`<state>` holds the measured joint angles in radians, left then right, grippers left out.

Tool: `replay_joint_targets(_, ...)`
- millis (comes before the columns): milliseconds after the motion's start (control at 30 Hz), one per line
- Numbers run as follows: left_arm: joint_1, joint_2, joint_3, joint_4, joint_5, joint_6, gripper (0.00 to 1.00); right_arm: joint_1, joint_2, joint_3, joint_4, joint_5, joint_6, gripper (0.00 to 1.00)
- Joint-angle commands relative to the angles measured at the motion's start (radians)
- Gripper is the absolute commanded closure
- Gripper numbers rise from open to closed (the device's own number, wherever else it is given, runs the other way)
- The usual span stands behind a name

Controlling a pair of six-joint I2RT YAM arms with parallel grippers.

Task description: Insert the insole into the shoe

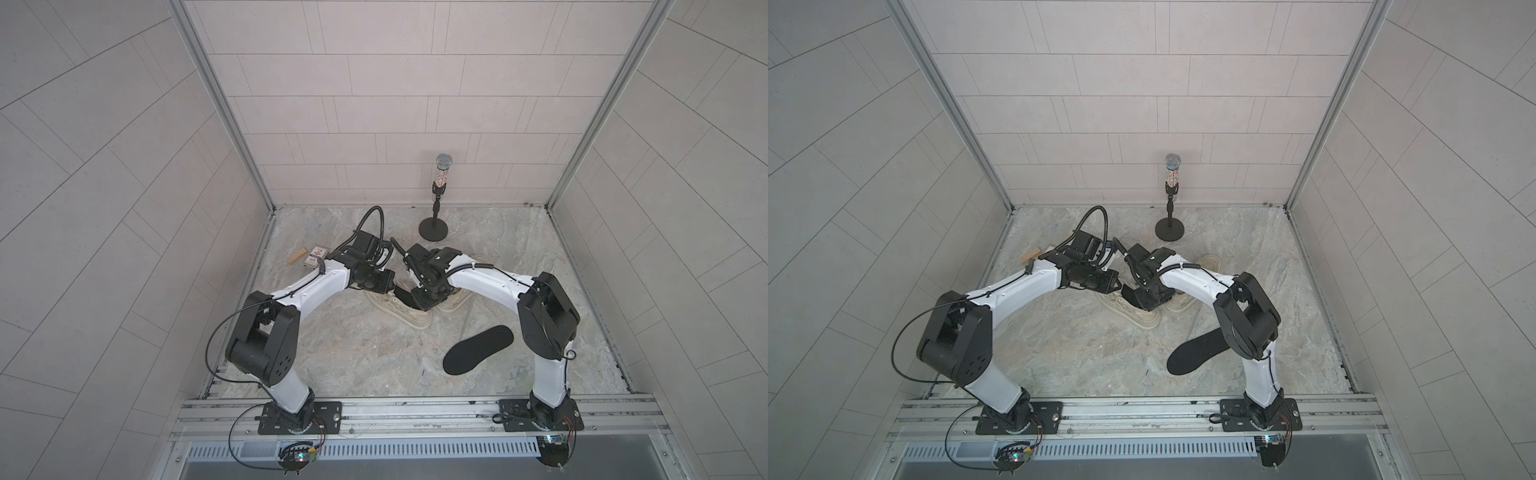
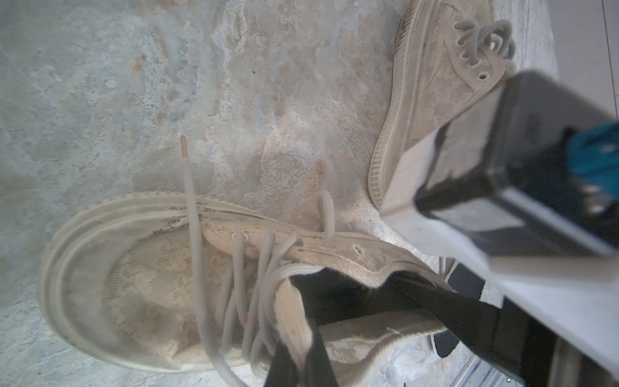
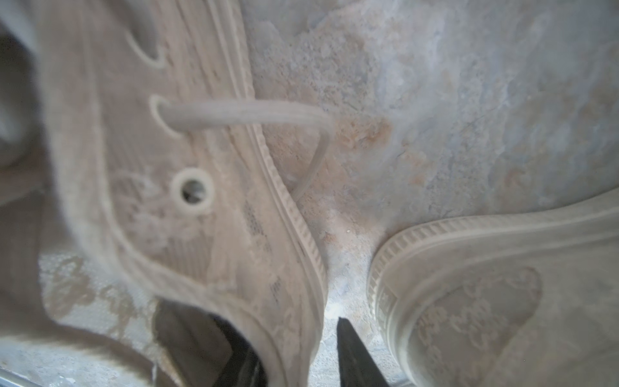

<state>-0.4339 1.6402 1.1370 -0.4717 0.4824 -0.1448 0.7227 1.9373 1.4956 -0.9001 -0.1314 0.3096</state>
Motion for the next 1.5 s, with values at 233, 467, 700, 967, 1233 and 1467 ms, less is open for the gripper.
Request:
replay_joint_targets(233, 0.0, 0.019, 0.054, 0.027, -0.016, 0.028, 1.0, 0.027, 0.026, -0.025, -0.015, -0.22, 0.034, 0.56)
replay_joint_targets(467, 0.0, 0.011, 0.03, 0.012, -0.028, 0.052, 1.0, -0.02, -0.084, 0.045, -0.005, -0.063, -0.001, 0.51)
replay_joint_targets(700, -0.002, 0.023, 0.042, 0.011, -0.019, 0.047, 1.0, -0.017, -0.068, 0.057, 0.01, -0.026, -0.037, 0.69)
replay_joint_targets(967, -0.011, 0.025, 0.046, 0.013, -0.019, 0.042, 1.0, -0.012, -0.024, 0.049, -0.005, -0.016, -0.056, 0.71)
replay_joint_targets(1233, -0.014, 0.018, 0.041, 0.013, -0.023, 0.041, 1.0, -0.008, 0.017, 0.043, -0.031, 0.019, -0.079, 0.85)
replay_joint_targets(1467, -0.019, 0.007, 0.039, 0.013, -0.04, 0.046, 1.0, 0.005, 0.132, -0.008, -0.027, 0.041, -0.047, 0.95)
